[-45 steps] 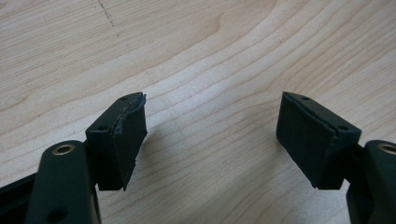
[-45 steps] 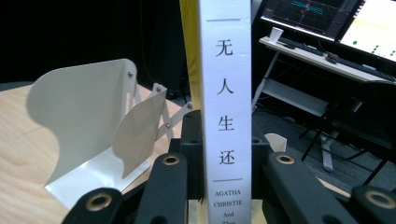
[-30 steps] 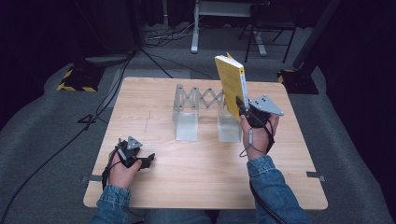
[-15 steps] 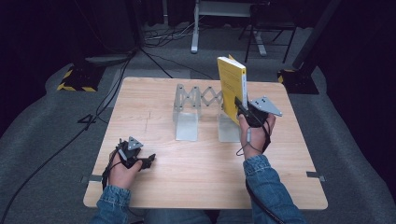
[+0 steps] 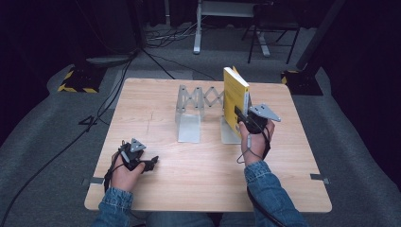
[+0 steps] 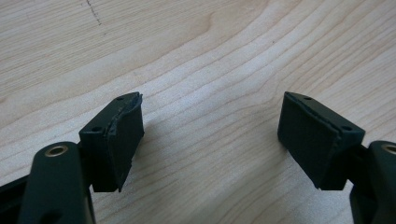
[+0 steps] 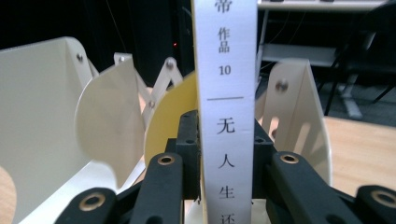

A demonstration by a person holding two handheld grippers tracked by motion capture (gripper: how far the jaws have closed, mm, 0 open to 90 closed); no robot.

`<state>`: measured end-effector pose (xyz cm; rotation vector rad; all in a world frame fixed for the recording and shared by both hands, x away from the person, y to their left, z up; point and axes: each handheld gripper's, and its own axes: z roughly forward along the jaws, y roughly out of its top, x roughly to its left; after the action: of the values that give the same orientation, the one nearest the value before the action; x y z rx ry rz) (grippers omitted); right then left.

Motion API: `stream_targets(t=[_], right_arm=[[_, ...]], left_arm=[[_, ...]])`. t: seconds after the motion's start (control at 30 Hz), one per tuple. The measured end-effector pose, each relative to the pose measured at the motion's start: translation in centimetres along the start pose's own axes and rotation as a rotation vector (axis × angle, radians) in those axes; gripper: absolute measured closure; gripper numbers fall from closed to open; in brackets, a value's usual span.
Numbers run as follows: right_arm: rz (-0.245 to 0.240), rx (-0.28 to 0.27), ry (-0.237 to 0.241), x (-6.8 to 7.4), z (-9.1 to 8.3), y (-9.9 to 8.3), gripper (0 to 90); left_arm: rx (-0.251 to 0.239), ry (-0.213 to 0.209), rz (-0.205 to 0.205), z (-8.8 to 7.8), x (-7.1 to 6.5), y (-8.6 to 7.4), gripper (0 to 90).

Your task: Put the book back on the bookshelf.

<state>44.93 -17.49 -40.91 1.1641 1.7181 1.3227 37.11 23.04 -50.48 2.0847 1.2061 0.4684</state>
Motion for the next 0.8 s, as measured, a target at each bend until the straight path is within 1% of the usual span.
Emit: stream_targets(t=[0.03,0.1,0.17,0.2,0.4,0.43,0.47,0.53,0.8], right_arm=[[-0.002,0.003,-0.001,0.0,0.0,-0.3,74.0],[-0.021,0.007,-0.001,0.2,0.0,-0.5,73.9],[-0.021,0.014,0.003,0.5,0.1,-0.7,73.7],[-0.036,0.018,-0.003,0.6,0.2,-0.8,73.6],[-0.06,0.035,-0.018,1.0,0.2,-1.1,73.0],[-0.056,0.044,-0.01,1.1,0.3,-1.3,72.6],[-0.066,0.065,-0.009,1.3,0.5,-1.6,72.4],[-0.076,0.064,-0.004,1.6,0.7,-2.0,71.7],[-0.104,0.093,-0.004,2.4,1.0,-2.3,68.4]], left_arm=[[0.001,0.002,0.003,0.0,0.0,0.0,22.9],[0.001,0.0,0.002,0.0,0.0,0.0,22.8],[0.003,0.0,0.006,0.0,0.0,0.0,22.7],[0.001,0.001,0.007,0.0,0.0,0.1,22.7],[0.001,0.003,0.002,0.1,-0.1,0.1,22.7],[0.0,0.002,0.0,0.1,-0.1,0.1,22.7],[0.0,0.002,0.001,0.1,-0.1,0.1,22.7],[-0.001,0.001,0.001,0.1,-0.1,0.1,22.7],[0.0,0.001,0.001,0.1,-0.1,0.1,22.7]])
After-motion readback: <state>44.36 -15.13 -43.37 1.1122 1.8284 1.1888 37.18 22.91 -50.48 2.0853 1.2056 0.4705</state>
